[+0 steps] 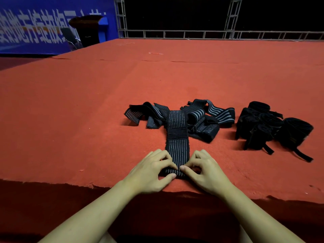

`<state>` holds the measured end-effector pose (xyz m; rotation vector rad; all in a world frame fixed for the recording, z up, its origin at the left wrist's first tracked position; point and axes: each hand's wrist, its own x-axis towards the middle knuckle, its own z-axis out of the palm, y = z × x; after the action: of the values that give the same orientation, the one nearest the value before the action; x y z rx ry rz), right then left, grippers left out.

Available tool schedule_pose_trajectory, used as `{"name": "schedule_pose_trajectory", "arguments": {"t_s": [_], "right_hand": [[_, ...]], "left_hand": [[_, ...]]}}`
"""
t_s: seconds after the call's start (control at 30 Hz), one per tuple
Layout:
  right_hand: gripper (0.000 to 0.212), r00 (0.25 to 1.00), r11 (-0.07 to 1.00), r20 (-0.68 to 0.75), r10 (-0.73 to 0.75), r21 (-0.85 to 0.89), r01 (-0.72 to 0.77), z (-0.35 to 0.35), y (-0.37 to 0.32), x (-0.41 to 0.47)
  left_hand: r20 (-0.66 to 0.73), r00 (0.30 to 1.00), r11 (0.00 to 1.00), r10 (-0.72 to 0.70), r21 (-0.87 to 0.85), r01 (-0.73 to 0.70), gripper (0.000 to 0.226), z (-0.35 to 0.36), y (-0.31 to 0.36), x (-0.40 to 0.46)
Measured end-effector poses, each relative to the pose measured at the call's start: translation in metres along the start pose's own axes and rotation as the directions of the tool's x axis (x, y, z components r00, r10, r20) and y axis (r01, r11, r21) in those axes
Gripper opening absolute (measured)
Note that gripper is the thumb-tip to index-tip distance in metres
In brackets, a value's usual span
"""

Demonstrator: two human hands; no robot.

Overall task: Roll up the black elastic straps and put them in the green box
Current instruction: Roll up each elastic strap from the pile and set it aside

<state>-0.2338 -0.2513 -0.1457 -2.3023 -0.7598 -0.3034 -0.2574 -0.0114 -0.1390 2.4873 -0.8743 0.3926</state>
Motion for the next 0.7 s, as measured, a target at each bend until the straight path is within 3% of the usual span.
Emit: {"name": "schedule_pose_trajectory", "arguments": {"t_s": [0.17, 0.33, 0.47, 0.7], "right_hand": [[0.019, 0.995, 0.996, 0.068, -0.073, -0.046, 0.077, -0.0019, -0.0083, -0.0017], [0.012, 1.0, 1.0, 0.018, -0.002, 0.029, 0.001, -0.0034, -0.0088, -0.0017], [0.012, 0.999, 0.999, 0.022, 0.026, 0.024, -0.027, -0.0033, -0.0071, -0.001], [0.023, 0.999, 1.0, -0.035, -0.018, -0.012, 0.018, 0.0014, -0.0046, -0.0004]], "left_hand": [[0.014, 0.999, 0.998, -0.037, -0.056, 0.038, 0.02, 0.003, -0.0048, 0.0005], [-0.043, 0.998, 0.994, -0.036, -0.101, 0.032, 0.018, 0.0015, -0.0041, 0.0003], [-0.08, 0.996, 0.995, -0.035, -0.101, 0.027, 0.01, 0.0011, -0.0027, 0.0012], [-0.113, 0.993, 0.999, -0.015, -0.048, 0.009, 0.015, 0.0055, -0.0056, 0.0018]]}}
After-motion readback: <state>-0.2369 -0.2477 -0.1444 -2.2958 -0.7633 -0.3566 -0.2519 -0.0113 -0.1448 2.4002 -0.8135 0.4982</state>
